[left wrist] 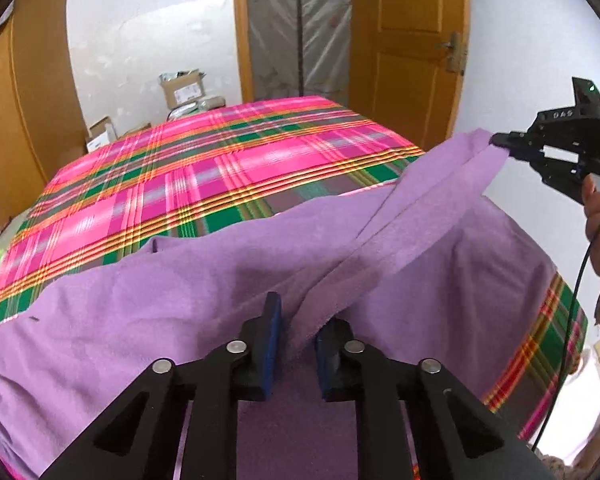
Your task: Fold clothes
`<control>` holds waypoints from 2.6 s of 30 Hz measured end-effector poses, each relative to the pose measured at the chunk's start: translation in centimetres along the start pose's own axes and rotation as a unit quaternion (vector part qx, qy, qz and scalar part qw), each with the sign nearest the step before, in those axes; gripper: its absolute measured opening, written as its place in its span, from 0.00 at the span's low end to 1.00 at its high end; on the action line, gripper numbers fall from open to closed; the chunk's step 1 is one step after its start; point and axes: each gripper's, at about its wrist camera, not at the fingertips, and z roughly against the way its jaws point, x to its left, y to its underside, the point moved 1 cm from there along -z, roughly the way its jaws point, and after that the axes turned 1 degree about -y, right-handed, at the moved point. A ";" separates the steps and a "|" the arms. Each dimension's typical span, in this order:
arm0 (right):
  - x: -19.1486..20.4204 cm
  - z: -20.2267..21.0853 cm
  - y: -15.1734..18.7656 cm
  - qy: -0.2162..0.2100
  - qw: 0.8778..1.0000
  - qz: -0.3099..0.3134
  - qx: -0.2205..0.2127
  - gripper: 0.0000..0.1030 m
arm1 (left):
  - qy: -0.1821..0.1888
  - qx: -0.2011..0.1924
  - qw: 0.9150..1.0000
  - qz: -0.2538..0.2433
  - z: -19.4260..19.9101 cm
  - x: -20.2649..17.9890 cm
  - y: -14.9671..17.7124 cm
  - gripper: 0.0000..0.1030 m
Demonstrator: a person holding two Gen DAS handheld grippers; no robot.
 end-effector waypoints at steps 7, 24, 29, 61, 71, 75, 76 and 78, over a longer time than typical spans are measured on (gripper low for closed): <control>-1.3 2.3 1.3 0.004 1.000 -0.005 -0.022 0.06 | 0.006 -0.018 0.999 -0.031 2.0 -1.8 0.5 0.08; -3.2 5.9 4.4 0.019 0.999 0.015 -0.038 0.06 | 0.011 -0.027 0.997 -0.071 5.0 -4.2 3.0 0.08; -4.2 6.6 5.5 0.029 0.999 0.016 -0.037 0.06 | 0.019 -0.008 0.997 -0.080 4.6 -4.5 4.4 0.08; -13.0 2.5 3.9 -0.098 0.977 -0.191 0.016 0.16 | 0.020 0.041 0.995 -0.084 2.4 -4.7 6.0 0.08; -10.7 6.5 3.4 -0.055 0.990 -0.120 -0.046 0.05 | 0.018 0.040 0.996 -0.082 2.7 -4.8 5.9 0.08; -9.5 8.3 4.1 -0.003 0.996 -0.067 -0.052 0.04 | 0.020 0.036 0.996 -0.080 3.0 -4.8 5.7 0.08; -9.7 8.4 4.2 -0.001 0.996 -0.073 -0.049 0.04 | 0.020 0.036 0.996 -0.080 3.1 -4.8 5.8 0.08; -11.2 8.3 4.9 0.003 0.994 -0.102 -0.044 0.04 | 0.022 0.037 0.996 -0.079 3.1 -4.7 5.8 0.08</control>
